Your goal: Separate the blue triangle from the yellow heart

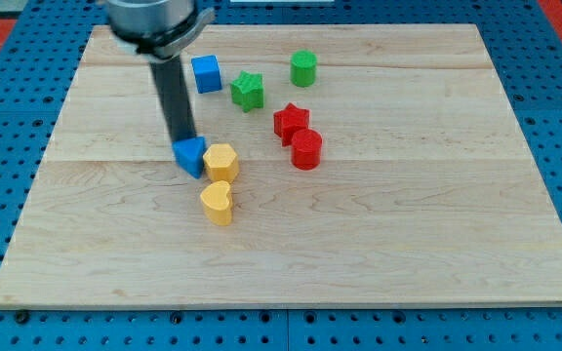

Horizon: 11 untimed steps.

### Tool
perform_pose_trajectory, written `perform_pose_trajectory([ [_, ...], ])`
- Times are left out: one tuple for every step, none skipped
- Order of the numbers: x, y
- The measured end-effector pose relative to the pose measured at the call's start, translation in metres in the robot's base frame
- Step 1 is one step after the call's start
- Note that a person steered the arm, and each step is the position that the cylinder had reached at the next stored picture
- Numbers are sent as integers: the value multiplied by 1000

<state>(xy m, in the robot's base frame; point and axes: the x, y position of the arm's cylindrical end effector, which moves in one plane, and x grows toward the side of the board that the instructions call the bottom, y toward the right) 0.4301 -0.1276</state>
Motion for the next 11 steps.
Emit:
perform_pose_trajectory([
  [37, -4],
  [77, 7],
  [81, 33],
  [90, 42],
  [90, 70],
  [73, 66],
  [37, 43],
  [22, 46],
  [19, 40],
  [7, 26],
  [-2, 55],
])
